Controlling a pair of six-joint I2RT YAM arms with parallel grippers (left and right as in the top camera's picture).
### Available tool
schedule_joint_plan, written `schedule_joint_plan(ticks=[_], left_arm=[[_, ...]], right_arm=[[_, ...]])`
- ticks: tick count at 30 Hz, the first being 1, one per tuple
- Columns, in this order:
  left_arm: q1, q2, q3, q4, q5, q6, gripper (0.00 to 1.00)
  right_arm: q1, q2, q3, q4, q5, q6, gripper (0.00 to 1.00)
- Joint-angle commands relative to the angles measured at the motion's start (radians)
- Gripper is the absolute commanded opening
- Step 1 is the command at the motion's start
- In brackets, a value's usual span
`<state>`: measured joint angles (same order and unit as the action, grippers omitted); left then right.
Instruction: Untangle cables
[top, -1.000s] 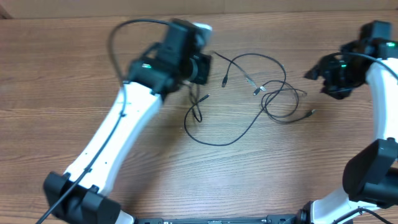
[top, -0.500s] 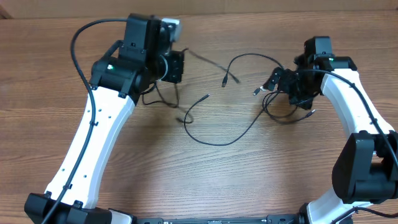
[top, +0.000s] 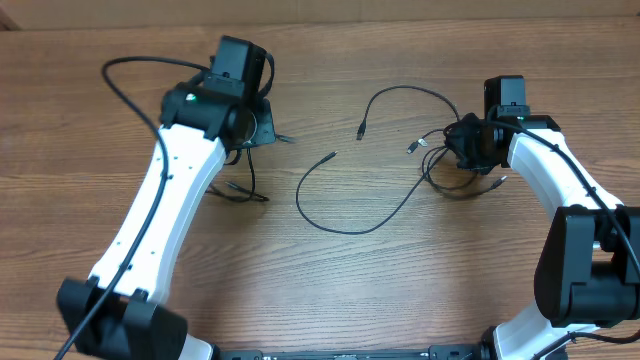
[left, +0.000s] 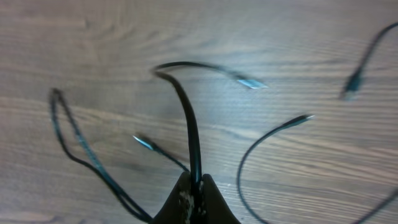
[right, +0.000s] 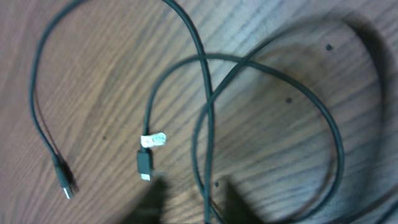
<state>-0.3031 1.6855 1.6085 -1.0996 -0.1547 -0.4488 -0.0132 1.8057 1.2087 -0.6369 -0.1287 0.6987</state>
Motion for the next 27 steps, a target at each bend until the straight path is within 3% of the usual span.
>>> schedule_joint_plan(ticks=[1, 6, 11, 16, 20, 24, 27], left_arm=[[0.002, 0.05, -0.036, -0.002, -0.027, -0.066, 0.04], [0.002, 0.115, -0.059, 0.002, 0.019, -0.08, 0.04], [0.002, 0.195, -0.06, 0.01, 0.027, -0.095, 0.04], [0.018, 0.226, -0.059, 0.086, 0.046, -0.105, 0.04], [0.072, 0.221, -0.012, 0.132, 0.113, -0.105, 0.16], [0.141, 0.221, 0.022, 0.204, 0.326, -0.095, 0.29], [0.173, 0.222, 0.021, 0.275, 0.494, -0.055, 0.41]], right_arm=[[-0.013, -0.013, 0.044, 0.018, -0.082, -0.076, 0.04], [-0.028, -0.046, 0.246, -0.077, -0.365, -0.306, 0.04], [0.005, -0.11, 0.468, -0.294, -0.397, -0.565, 0.04], [0.076, -0.171, 0.494, -0.474, -0.397, -0.701, 0.04], [0.149, -0.173, 0.492, -0.667, -0.426, -0.839, 0.04], [0.253, -0.173, 0.482, -0.856, -0.529, -1.152, 0.04], [0.327, -0.173, 0.473, -0.881, -0.526, -1.231, 0.04]])
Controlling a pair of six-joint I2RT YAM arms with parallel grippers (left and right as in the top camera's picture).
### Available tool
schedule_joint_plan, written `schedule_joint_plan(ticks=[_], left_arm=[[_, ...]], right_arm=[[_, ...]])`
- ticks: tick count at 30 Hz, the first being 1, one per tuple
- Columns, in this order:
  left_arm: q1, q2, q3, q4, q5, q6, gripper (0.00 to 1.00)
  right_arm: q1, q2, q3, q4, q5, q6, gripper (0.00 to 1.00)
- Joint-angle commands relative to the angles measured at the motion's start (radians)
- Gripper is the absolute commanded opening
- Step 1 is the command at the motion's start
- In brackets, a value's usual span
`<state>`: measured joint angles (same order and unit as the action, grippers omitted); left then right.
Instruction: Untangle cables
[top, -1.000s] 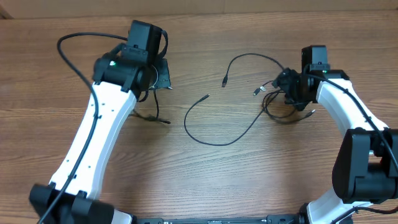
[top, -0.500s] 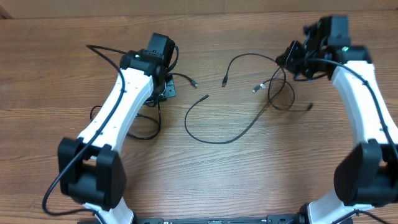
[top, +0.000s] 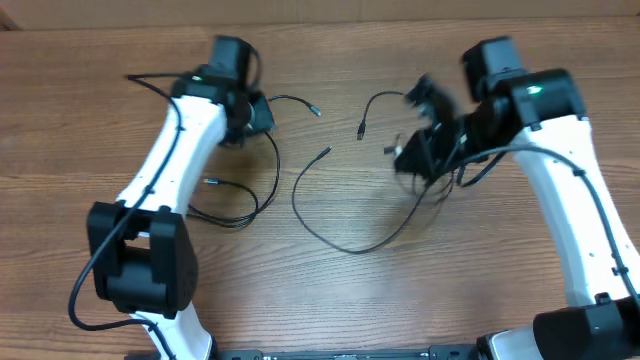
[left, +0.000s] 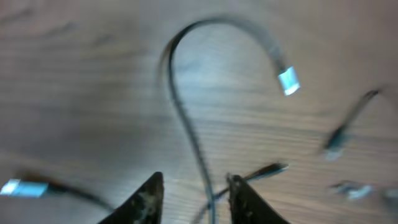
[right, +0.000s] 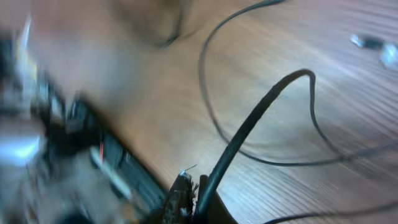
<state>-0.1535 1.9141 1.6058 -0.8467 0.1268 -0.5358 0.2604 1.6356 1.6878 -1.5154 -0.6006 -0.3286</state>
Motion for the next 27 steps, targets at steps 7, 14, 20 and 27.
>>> schedule_joint_plan(ticks=[7, 14, 20, 27], left_arm=[[0.016, -0.005, 0.024, 0.012, 0.229, 0.047, 0.77], [0.015, -0.005, 0.024, -0.008, 0.229, 0.065, 0.85], [0.009, -0.005, 0.024, -0.031, 0.23, 0.065, 0.87], [-0.065, -0.005, 0.025, 0.047, 0.491, 0.442, 1.0]], right_arm=[[0.113, -0.001, -0.015, 0.086, 0.112, -0.131, 1.0], [0.084, -0.001, -0.02, 0.234, 0.564, 0.407, 1.0], [0.01, 0.007, -0.11, 0.389, 0.658, 0.509, 1.0], [-0.101, 0.042, -0.238, 0.459, 0.637, 0.671, 1.0]])
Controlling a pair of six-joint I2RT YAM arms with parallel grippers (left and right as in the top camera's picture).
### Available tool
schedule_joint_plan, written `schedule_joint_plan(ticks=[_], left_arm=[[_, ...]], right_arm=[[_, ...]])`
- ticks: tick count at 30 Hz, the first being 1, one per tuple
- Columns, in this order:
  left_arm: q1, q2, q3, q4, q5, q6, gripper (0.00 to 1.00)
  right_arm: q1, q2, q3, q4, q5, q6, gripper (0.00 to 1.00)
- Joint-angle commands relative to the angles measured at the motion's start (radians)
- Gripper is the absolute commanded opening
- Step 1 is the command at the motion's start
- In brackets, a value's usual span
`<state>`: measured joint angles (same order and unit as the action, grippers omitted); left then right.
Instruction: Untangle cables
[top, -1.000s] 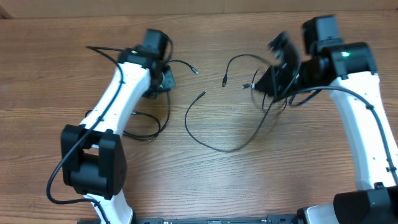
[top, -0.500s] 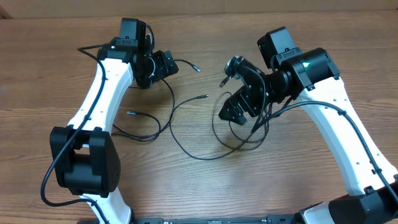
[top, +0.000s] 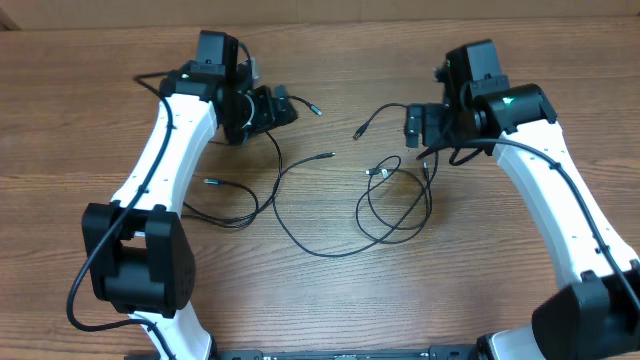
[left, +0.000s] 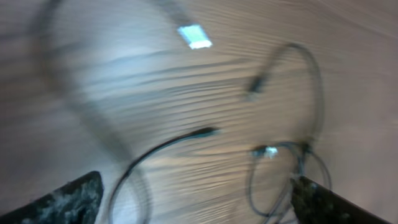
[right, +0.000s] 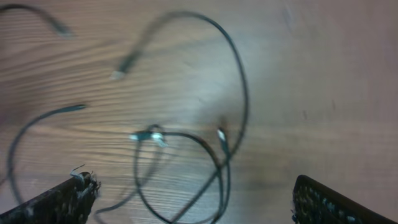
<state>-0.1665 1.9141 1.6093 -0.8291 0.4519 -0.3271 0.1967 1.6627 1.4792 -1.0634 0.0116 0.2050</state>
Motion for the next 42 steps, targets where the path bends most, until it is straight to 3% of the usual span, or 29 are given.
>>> schedule_joint_plan(ticks=[1, 5, 10, 14, 15, 23, 31, 37, 38, 40, 42], left_arm=[[-0.072, -0.005, 0.024, 0.055, 0.155, 0.269, 1.0], [-0.149, -0.005, 0.037, 0.138, 0.005, 0.271, 1.0], [-0.249, -0.005, 0.061, 0.2, -0.198, 0.271, 0.99], [-0.287, -0.005, 0.096, 0.195, -0.308, 0.223, 1.0], [-0.286, -0.005, 0.102, 0.194, -0.322, 0.199, 1.0], [-0.202, -0.005, 0.124, 0.135, -0.36, -0.04, 0.99], [-0.069, -0.005, 0.124, 0.024, -0.289, -0.118, 1.0], [-0.023, -0.005, 0.124, -0.046, -0.267, -0.13, 1.0], [-0.021, -0.005, 0.124, -0.059, -0.267, -0.13, 0.99], [-0.022, -0.005, 0.124, -0.09, -0.267, -0.13, 1.0], [-0.022, -0.005, 0.124, -0.122, -0.267, -0.13, 1.0]], right_arm=[[-0.055, 0.016, -0.041, 0.01, 0.024, 0.173, 1.0], [-0.117, 0.017, -0.06, 0.024, -0.024, 0.205, 1.0], [-0.179, 0.043, -0.081, 0.132, -0.137, -0.013, 0.95], [-0.187, 0.116, -0.1, 0.197, -0.137, -0.081, 0.68], [-0.185, 0.133, -0.1, 0.209, -0.137, -0.082, 0.66], [-0.168, 0.224, -0.1, 0.29, -0.116, -0.133, 0.72], [-0.157, 0.338, -0.101, 0.298, -0.145, -0.136, 0.7], [-0.114, 0.395, -0.101, 0.333, -0.148, -0.135, 0.5], [-0.106, 0.407, -0.101, 0.348, -0.148, -0.135, 0.41], [-0.098, 0.418, -0.101, 0.369, -0.157, -0.131, 0.08], [-0.097, 0.419, -0.101, 0.396, -0.206, -0.132, 0.04]])
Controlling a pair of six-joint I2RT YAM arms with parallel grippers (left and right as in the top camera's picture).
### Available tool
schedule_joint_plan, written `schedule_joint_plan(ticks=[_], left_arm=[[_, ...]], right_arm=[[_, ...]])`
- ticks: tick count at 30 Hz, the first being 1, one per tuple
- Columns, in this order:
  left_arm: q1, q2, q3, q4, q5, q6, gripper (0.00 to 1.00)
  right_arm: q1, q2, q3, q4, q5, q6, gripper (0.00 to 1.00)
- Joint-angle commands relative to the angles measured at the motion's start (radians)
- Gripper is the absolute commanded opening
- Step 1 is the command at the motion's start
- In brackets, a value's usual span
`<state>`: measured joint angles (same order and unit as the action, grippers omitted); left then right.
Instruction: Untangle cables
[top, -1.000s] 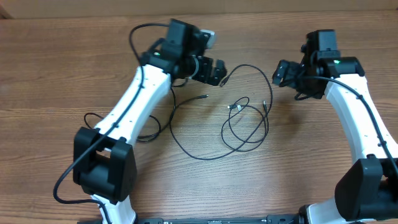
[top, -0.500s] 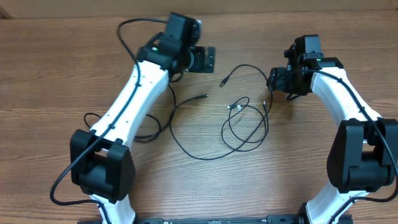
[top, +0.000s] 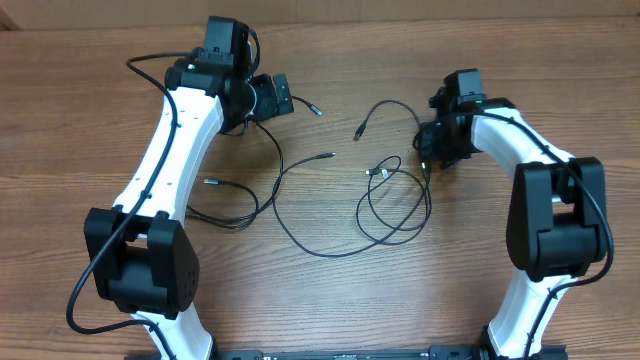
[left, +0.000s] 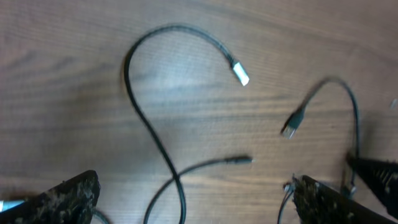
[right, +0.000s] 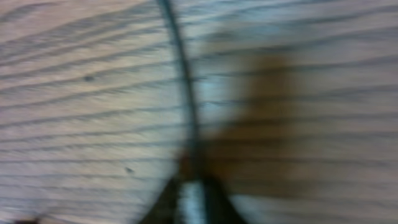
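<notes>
Several thin black cables lie spread on the wooden table. One cable with a pale plug (left: 241, 78) arches away from my left gripper (top: 268, 97), which is wide open above it with nothing between its fingers (left: 68, 199). A second cable arches from its plug (top: 358, 132) to my right gripper (top: 430, 152), which is down at the table and shut on that cable (right: 180, 81). A looped cable (top: 392, 212) lies below it in the middle. A long thin cable (top: 300, 215) curves across the centre.
Another cable loop (top: 235, 215) and its plug (top: 208, 181) lie under the left arm (top: 165, 160). The left arm's own lead (top: 150, 60) arcs at the back left. The table's far edge (top: 330, 22) runs along the top.
My right gripper was open and raised over the middle cables. Now it is low at the right end of the arched cable and shut on it. The left gripper stays open, barely shifted.
First my left gripper was shut on a cable at the left and the right was low over a tangle at the right. Then the left had opened and the right held a cable raised. Later both were open with cables spread mid-table. Now the right grips again.
</notes>
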<state>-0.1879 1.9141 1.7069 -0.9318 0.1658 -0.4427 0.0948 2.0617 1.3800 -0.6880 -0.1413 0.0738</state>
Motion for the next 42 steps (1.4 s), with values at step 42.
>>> schedule_joint_plan(ticks=[42], left_arm=[[-0.012, -0.005, -0.064, 0.016, 0.348, -0.721, 0.75]], right_arm=[[0.315, -0.13, 0.349, -0.301, -0.351, -0.385, 0.04]])
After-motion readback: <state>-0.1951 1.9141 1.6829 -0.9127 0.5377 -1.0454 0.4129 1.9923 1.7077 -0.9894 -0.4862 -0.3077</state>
